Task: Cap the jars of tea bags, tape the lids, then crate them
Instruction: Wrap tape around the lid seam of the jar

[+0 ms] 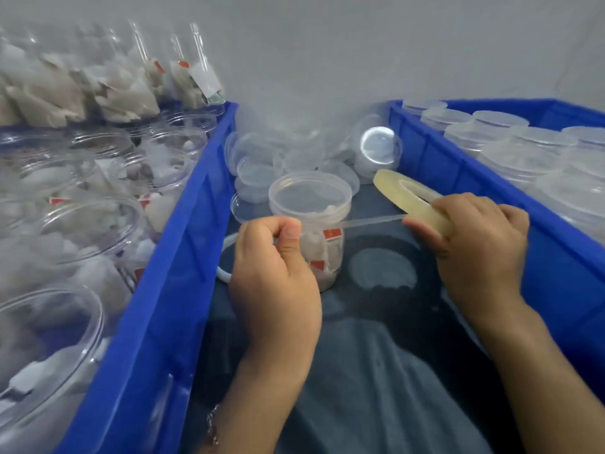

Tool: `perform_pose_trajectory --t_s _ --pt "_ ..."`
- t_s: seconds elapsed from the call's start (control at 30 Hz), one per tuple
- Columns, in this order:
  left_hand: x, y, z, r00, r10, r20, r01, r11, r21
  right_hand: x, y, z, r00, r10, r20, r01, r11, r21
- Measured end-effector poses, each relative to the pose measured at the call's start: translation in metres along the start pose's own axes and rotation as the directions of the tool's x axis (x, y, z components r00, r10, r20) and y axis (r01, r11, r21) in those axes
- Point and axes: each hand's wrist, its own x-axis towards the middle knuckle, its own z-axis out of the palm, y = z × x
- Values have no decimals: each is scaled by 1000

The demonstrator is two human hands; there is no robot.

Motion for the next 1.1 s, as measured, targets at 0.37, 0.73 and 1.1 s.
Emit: perform_pose_trajectory --t_s 0.37,0.73,1.1 --pt "3 -9 3 999 41 -24 -39 995 92 -5 -10 7 1000 15 7 -15 1000 17" --pt "5 -15 4 999 39 -12 -38 991 131 -6 -12 9 997 22 69 -25 999 35" --pt "6 -19 6 997 67 -40 -61 988 140 -6 -13 11 993 58 103 -63 997 48"
